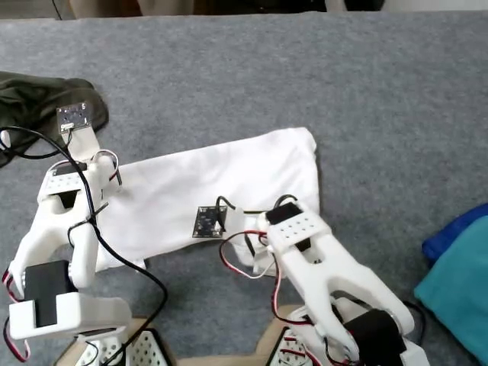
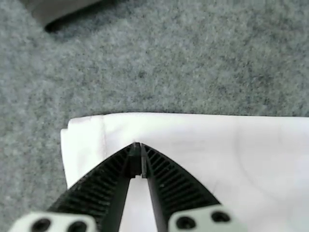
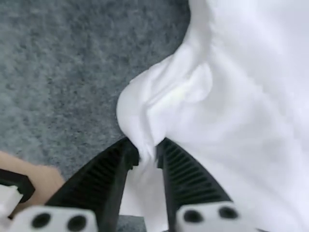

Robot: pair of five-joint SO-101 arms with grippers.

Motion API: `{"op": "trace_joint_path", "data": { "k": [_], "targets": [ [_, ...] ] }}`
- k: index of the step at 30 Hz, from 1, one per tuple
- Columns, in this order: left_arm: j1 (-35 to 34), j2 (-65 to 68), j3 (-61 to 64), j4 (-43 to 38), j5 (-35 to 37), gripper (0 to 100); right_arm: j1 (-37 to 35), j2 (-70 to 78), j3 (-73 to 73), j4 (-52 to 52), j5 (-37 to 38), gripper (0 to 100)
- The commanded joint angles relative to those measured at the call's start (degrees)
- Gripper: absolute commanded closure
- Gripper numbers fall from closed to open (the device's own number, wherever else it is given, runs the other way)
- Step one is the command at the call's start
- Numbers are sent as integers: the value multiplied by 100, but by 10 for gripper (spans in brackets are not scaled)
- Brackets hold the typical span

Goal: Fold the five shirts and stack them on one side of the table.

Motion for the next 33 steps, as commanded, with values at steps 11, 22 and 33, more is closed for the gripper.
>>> {"op": "trace_joint_path", "data": {
  "k": [11, 22, 33],
  "targets": [
    [-26, 4, -255, 26, -9, 980, 778, 338, -1534, 791, -167, 994],
    [-26, 4, -255, 26, -9, 980, 769, 1727, -4840, 2479, 396, 994],
    [-44, 4, -255, 26, -9, 980, 778, 3776, -7670, 3481, 1442, 994]
  ]
}}
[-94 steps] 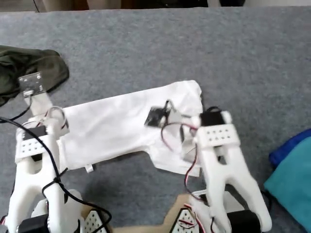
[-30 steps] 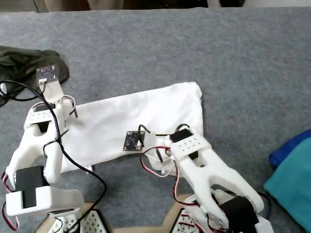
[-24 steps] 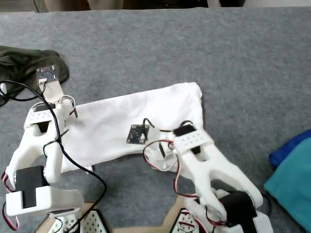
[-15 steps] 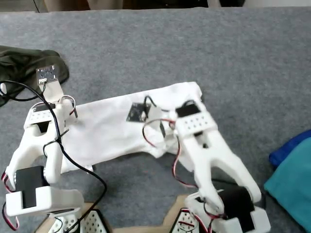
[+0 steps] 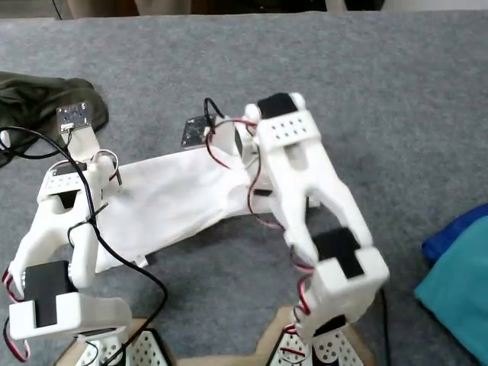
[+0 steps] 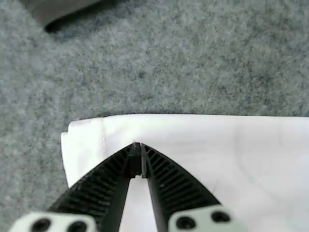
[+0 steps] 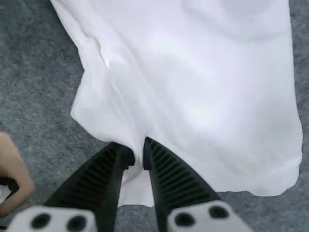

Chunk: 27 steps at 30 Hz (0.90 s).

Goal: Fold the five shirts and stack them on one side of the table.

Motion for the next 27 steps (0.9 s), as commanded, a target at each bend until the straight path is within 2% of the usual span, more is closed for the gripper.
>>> {"op": "trace_joint_path", "data": {
  "k": [1, 4, 14, 20, 27],
  "targets": [
    [-44, 4, -255, 26, -9, 980, 101, 330, -945, 132, 422, 994],
    [-44, 4, -255, 26, -9, 980, 92, 611, -1288, 132, 747, 994],
    [-44, 4, -255, 26, -9, 980, 101, 1121, -1657, -431, 1037, 982],
    [-26, 4, -255, 26, -9, 980, 101, 1130, -1666, -642, 1029, 742],
    [-18, 13, -255, 26, -9, 980, 101, 514, -1604, -422, 993, 739]
  ]
}}
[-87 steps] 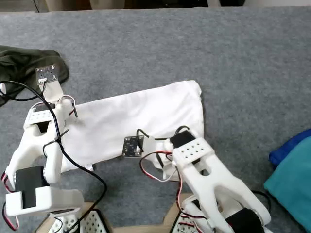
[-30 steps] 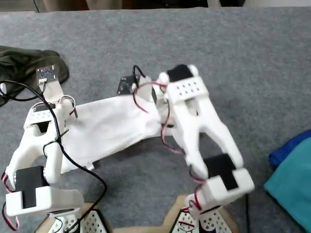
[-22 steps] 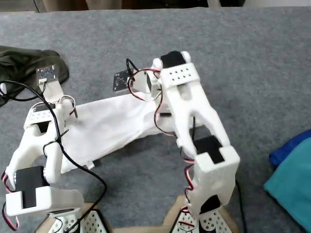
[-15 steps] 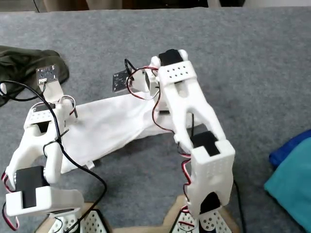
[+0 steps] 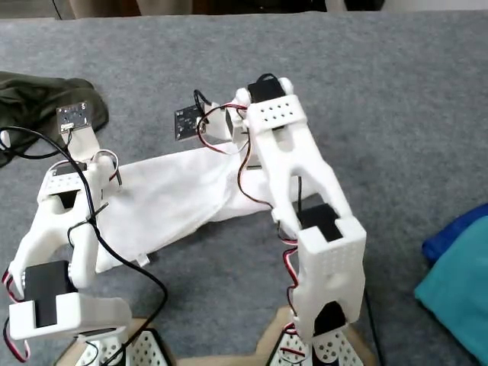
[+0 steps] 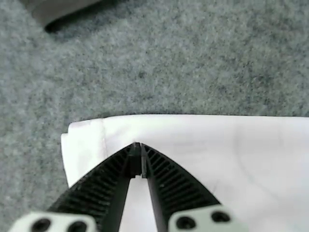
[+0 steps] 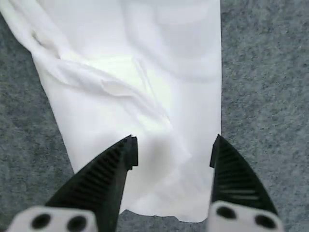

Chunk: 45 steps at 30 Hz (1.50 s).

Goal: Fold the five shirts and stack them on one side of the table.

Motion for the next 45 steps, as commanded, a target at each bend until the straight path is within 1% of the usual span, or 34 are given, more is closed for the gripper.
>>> {"op": "trace_joint_path", "data": {
  "k": [1, 3, 7, 8, 9, 13, 16, 18, 22, 25, 27, 29, 34, 37, 41, 45],
  "targets": [
    [-18, 13, -255, 26, -9, 980, 101, -708, -198, 229, 18, 746],
    [-18, 13, -255, 26, -9, 980, 101, -936, -31, 404, -167, 797],
    [-18, 13, -255, 26, -9, 980, 92, -1332, 752, 492, -492, 985],
    [-18, 13, -255, 26, -9, 980, 92, -1376, 1007, 387, -615, 995],
    [-26, 13, -255, 26, -9, 980, 110, -1402, 1253, 229, -826, 984],
    [-35, -13, -237, 185, -9, 980, 444, -1402, 1938, -554, -1600, 993],
    [70, -127, -431, 580, 0, 980, 655, -1402, 2018, -870, -2040, 993],
    [176, -453, -668, 1081, 26, 980, 778, -1402, 2018, -976, -2233, 993],
    [782, -1147, -1266, 2189, 457, 980, 1121, -1437, 1991, -1178, -2708, 993],
    [1538, -1244, -1574, 2734, 703, 980, 1323, -1429, 1991, -1213, -2822, 993],
    [2004, -1218, -1987, 3165, 941, 980, 1508, -1429, 1991, -1231, -2857, 993],
    [2435, -1191, -2330, 3429, 1178, 980, 1745, -1437, 1991, -1398, -2971, 993],
    [3631, -1174, -2673, 3429, 1679, 980, 2114, -1349, 2097, -1767, -3015, 993],
    [4308, -884, -2752, 3156, 1864, 980, 2229, -1095, 2220, -2022, -3235, 993],
    [4642, 31, -3095, 2954, 2084, 980, 2554, -884, 2273, -2066, -3622, 993],
    [4580, 919, -3534, 2875, 2259, 980, 2853, -1112, 2281, -2057, -4123, 993]
  ]
}}
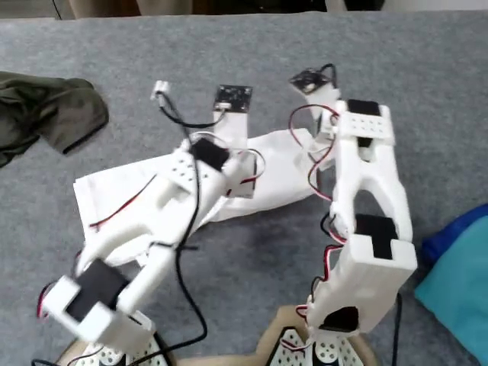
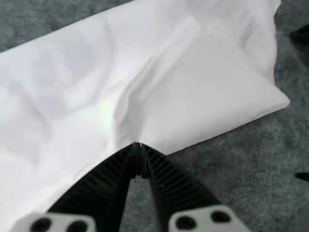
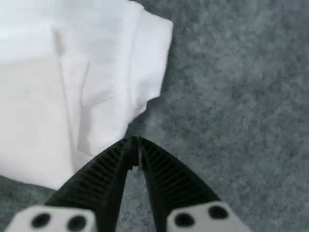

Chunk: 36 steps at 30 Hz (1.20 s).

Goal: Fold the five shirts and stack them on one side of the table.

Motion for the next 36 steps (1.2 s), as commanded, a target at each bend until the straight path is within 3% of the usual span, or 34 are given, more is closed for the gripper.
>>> {"op": "trace_joint_path", "data": {
  "k": [1, 8, 16, 23, 28, 36],
  "targets": [
    [-35, 541, -598, -211, 123, 980, 251, -321, 4, -53, -360, 993],
    [-97, 963, -818, -686, 88, 980, -48, -1059, 1068, -185, -387, 993],
    [-352, 963, -97, -1073, -62, 980, -418, -2105, 2466, -756, -448, 993],
    [-369, 963, 791, -1705, -88, 980, -470, -2308, 2712, -914, -677, 993],
    [-369, 963, 782, -1714, -97, 980, -567, -2686, 2703, -686, -624, 993],
    [-334, 963, 826, -1714, -290, 980, -567, -1930, 3178, -1301, -422, 993]
  ]
}}
